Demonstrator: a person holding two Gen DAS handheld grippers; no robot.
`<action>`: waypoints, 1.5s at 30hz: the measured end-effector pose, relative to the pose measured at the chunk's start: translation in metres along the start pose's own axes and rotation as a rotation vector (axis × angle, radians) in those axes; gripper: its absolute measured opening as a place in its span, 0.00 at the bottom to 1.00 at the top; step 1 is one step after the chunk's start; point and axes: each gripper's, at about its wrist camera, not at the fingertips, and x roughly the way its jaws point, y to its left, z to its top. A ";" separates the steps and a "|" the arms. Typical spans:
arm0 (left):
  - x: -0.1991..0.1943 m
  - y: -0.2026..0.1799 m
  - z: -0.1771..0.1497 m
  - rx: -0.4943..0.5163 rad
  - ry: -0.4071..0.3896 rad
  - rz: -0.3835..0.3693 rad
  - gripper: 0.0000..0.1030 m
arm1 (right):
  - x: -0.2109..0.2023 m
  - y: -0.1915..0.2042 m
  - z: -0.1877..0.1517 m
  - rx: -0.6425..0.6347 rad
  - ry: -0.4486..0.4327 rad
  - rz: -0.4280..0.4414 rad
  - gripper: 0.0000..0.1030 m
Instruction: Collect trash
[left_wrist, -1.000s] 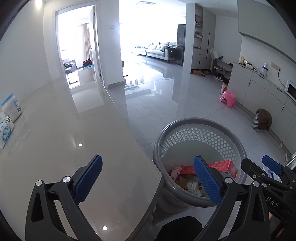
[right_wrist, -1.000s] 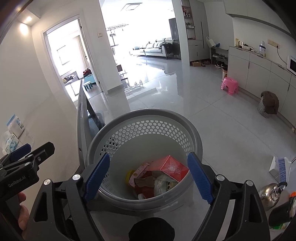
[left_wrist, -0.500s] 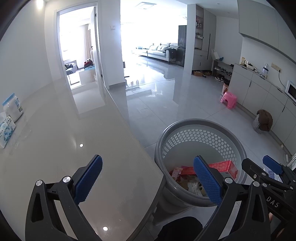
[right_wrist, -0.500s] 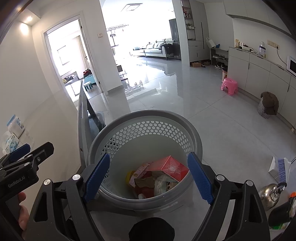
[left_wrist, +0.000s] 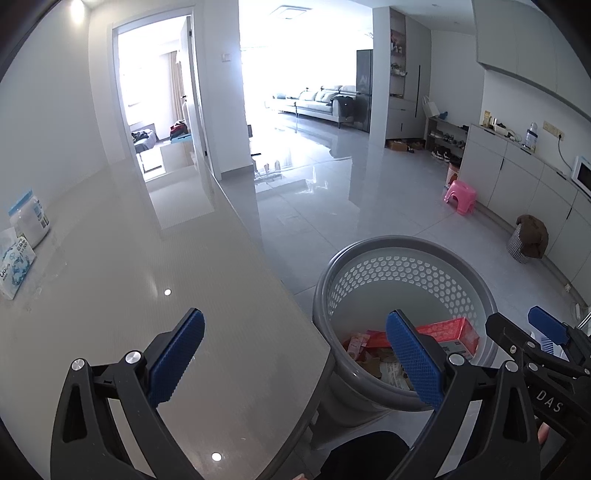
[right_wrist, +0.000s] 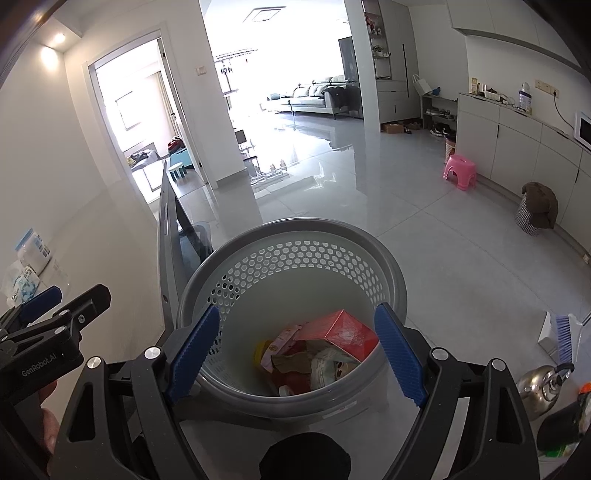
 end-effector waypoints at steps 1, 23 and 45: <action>0.000 0.001 0.000 -0.004 0.002 -0.002 0.94 | 0.000 0.000 0.000 0.000 -0.001 -0.001 0.80; 0.001 0.001 0.000 -0.010 0.008 -0.004 0.94 | 0.000 -0.001 0.003 0.004 -0.002 0.007 0.80; -0.001 0.003 -0.007 -0.013 0.007 -0.008 0.94 | 0.001 -0.001 0.002 0.000 -0.001 0.008 0.80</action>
